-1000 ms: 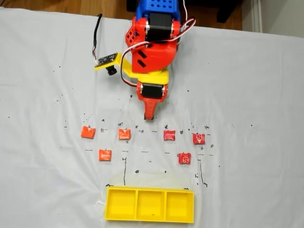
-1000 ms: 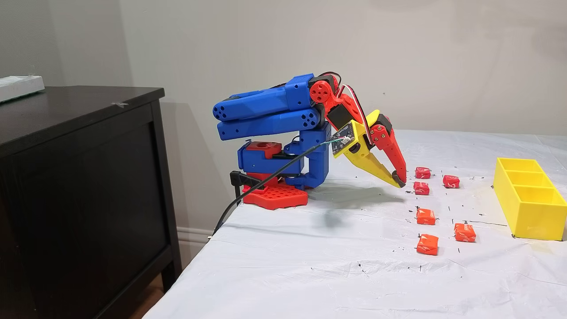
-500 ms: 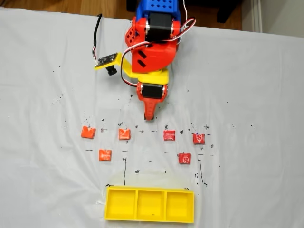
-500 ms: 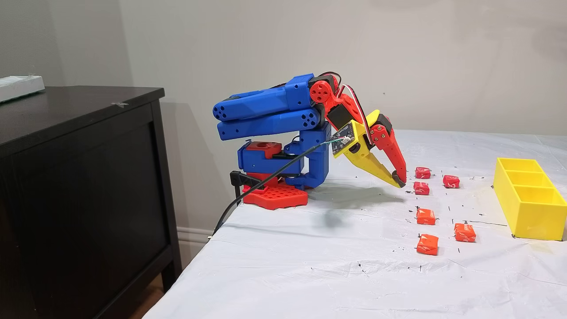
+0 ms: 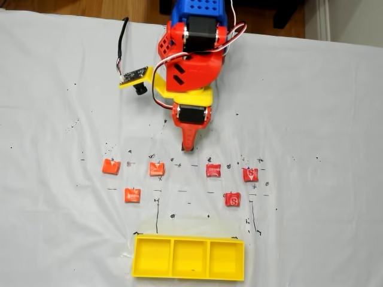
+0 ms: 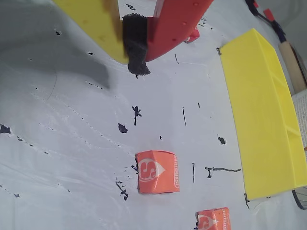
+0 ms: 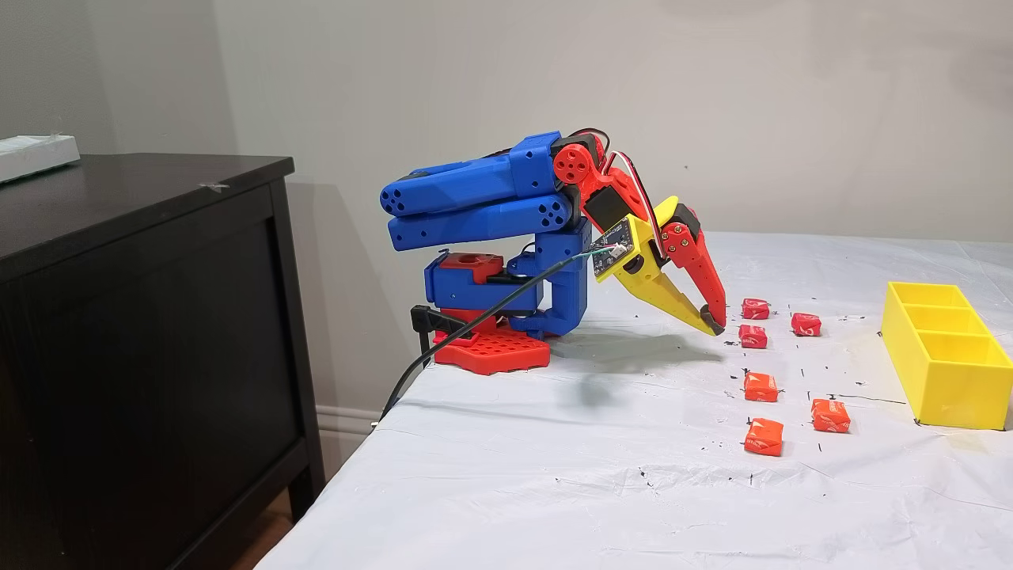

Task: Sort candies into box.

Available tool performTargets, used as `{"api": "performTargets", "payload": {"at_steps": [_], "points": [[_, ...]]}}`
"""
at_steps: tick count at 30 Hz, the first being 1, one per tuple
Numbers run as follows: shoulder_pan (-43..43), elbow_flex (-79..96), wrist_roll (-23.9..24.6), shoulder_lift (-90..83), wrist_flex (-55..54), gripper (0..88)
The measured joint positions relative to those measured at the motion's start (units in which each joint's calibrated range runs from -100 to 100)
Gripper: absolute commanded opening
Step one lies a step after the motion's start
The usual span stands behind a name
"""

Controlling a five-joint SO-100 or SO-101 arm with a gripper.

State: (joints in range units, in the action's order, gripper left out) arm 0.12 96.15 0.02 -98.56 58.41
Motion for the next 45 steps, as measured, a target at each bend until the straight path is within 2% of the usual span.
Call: {"api": "performTargets", "payload": {"at_steps": [19,21,22,29,37,45], "points": [[0.7,0.0,-0.4,0.0,0.0,0.2],[0.4,0.0,0.0,0.0,0.0,3.2],[-0.2,0.0,0.3,0.0,0.0,0.2],[-1.2,-0.4,0.1,0.0,-1.0,0.0],[1.8,-14.7,-0.7,6.4,6.7,0.0],[3.4,-42.1,-1.6,33.2,15.6,0.0]]}}
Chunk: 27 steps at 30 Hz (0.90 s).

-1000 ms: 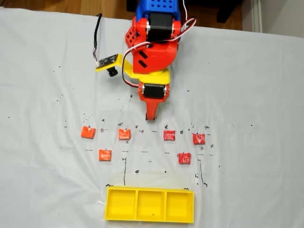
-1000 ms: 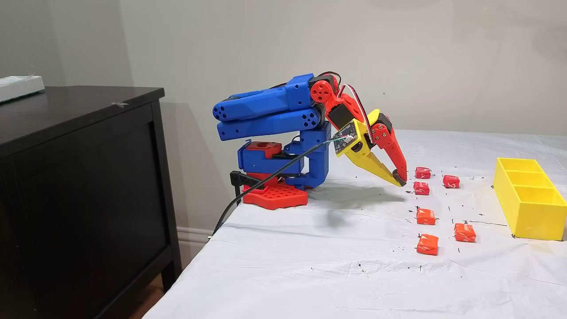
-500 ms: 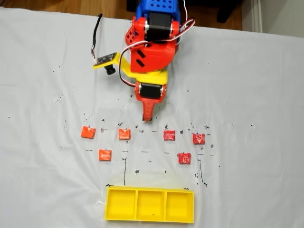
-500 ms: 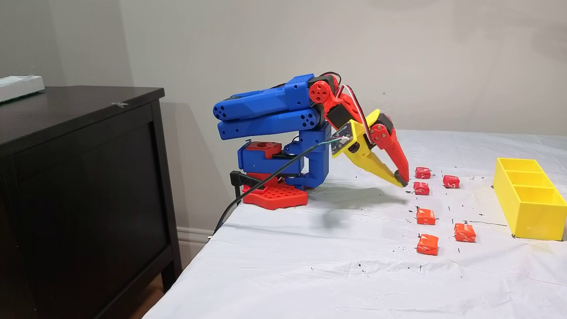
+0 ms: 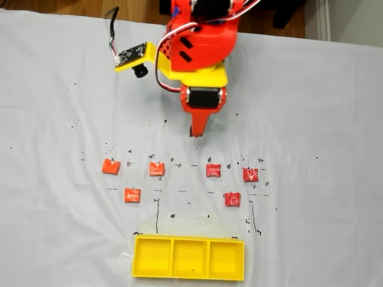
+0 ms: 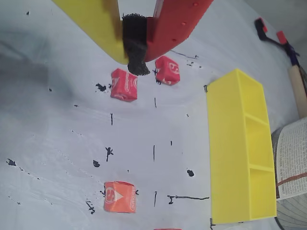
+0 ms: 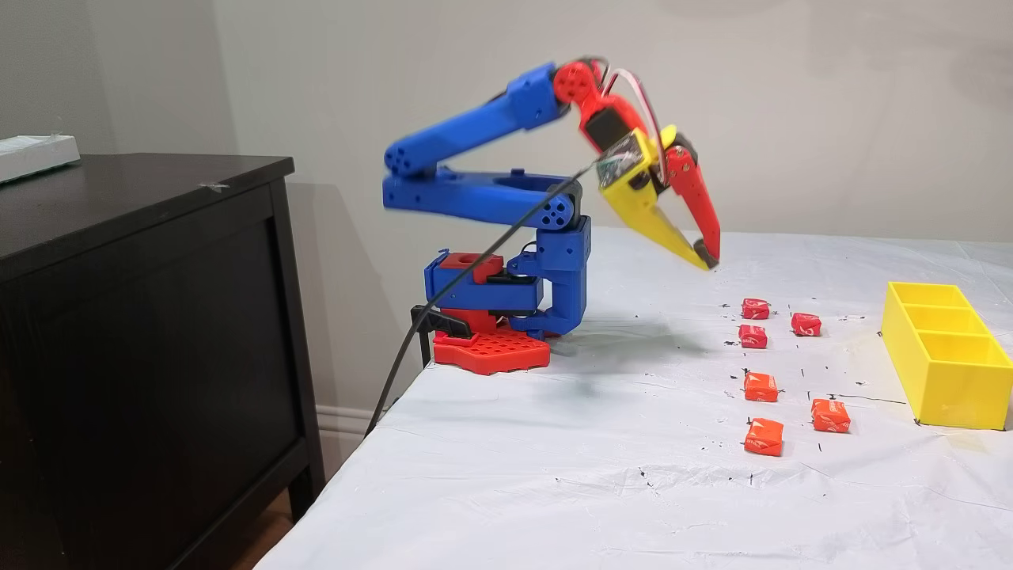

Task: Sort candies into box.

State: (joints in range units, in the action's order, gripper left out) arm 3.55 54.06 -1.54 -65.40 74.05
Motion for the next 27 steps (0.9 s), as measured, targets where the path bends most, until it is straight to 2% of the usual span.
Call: {"api": "performTargets", "payload": {"at_steps": [6,12,19,27], "points": [[2.9,-9.9,0.1,7.8,5.6,0.0],[9.3,-22.5,3.5,20.2,9.4,0.1],[17.3,-34.8,6.2,34.0,9.8,0.1],[21.4,-38.3,7.0,42.8,7.6,0.1]]}}
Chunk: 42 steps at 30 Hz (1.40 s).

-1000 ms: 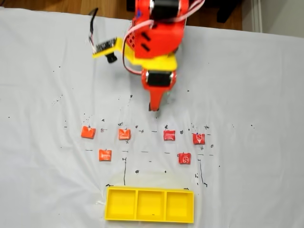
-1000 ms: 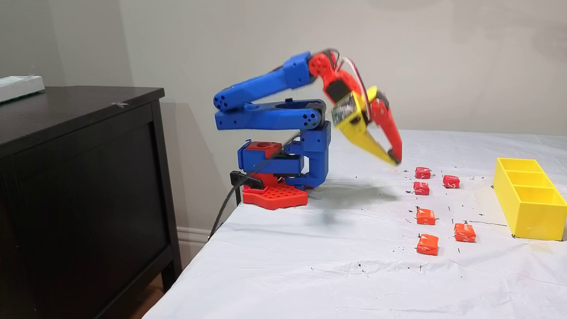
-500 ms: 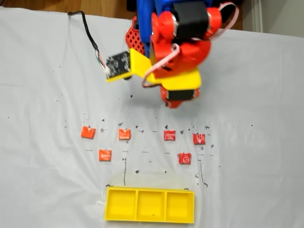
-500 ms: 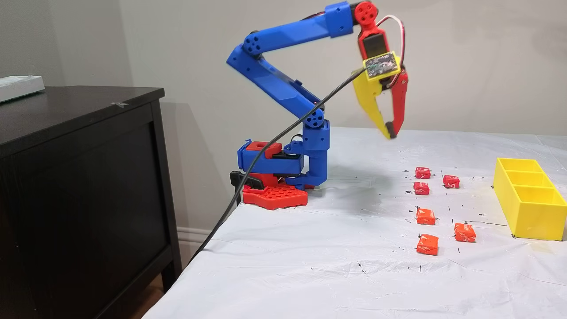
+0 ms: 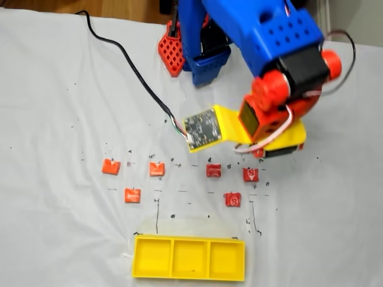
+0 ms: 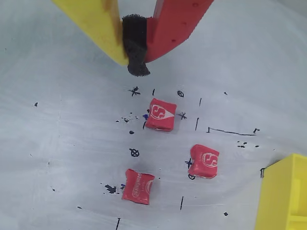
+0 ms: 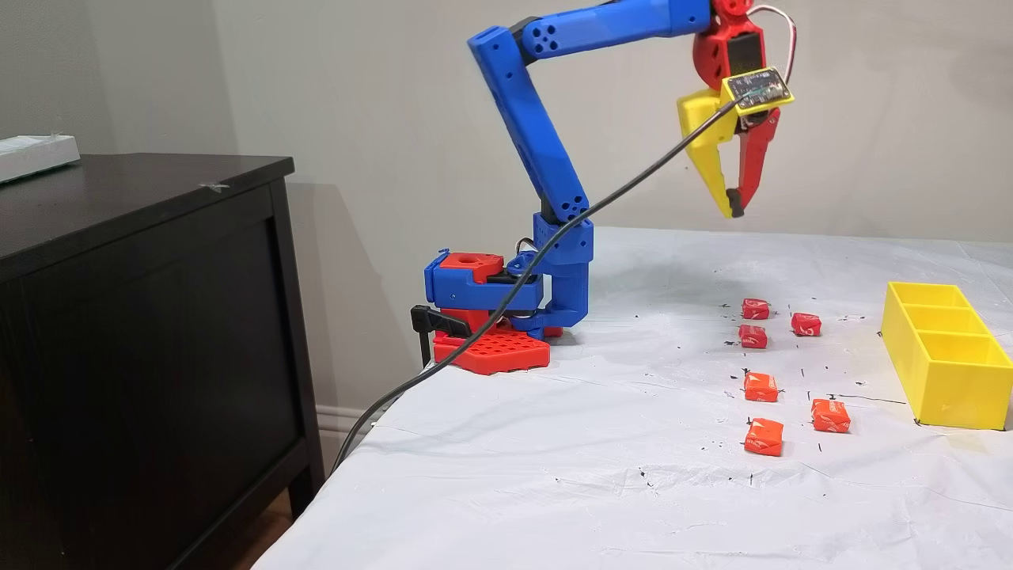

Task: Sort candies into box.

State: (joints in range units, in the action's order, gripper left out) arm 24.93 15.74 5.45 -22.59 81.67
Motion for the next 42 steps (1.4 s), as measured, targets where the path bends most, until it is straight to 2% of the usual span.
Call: {"api": "performTargets", "payload": {"at_steps": [2,5,10,13,19,23,42], "points": [[0.4,0.3,0.6,1.8,-1.7,0.6],[0.5,0.9,1.1,5.1,-4.4,8.6],[0.5,2.0,0.8,8.5,-8.2,11.3],[0.5,2.1,0.4,9.4,-9.1,18.5],[0.5,3.1,-0.6,10.4,-11.0,19.4],[0.5,4.6,-1.1,10.6,-12.2,25.1],[2.3,6.2,-1.9,18.8,-15.5,26.3]]}}
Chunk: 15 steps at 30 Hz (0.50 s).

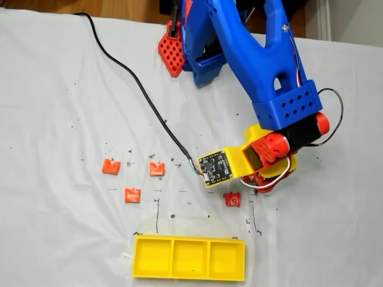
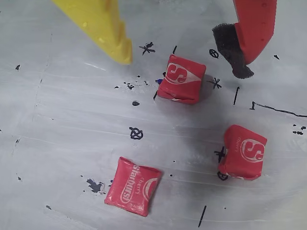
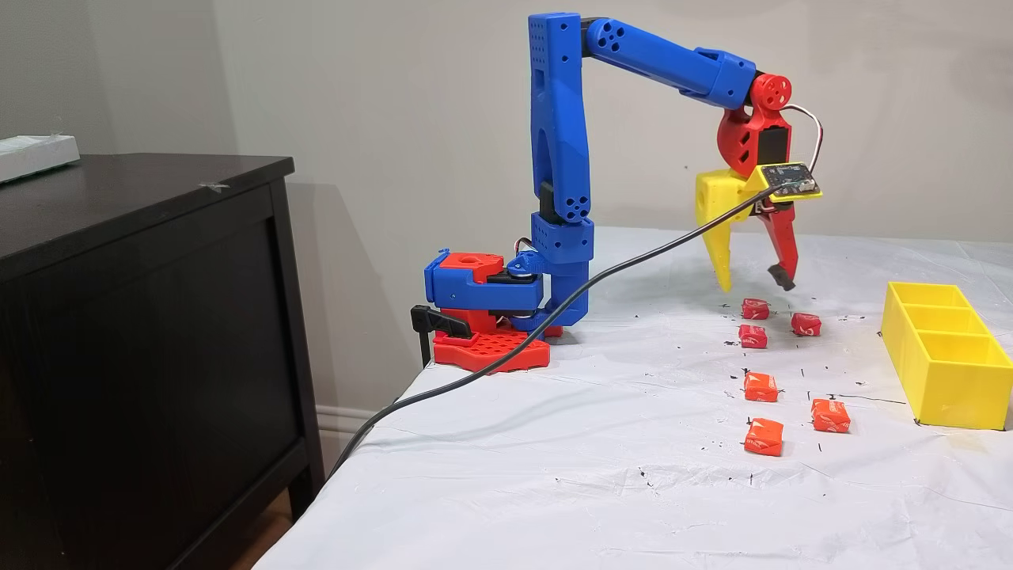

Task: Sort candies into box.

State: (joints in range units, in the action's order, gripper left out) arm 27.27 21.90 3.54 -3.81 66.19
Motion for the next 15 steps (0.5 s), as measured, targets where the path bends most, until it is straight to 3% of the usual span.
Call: {"api": "performTargets", "payload": {"at_steps": [15], "points": [[-0.2,0.3,-1.4,5.8,-3.7,27.6]]}}
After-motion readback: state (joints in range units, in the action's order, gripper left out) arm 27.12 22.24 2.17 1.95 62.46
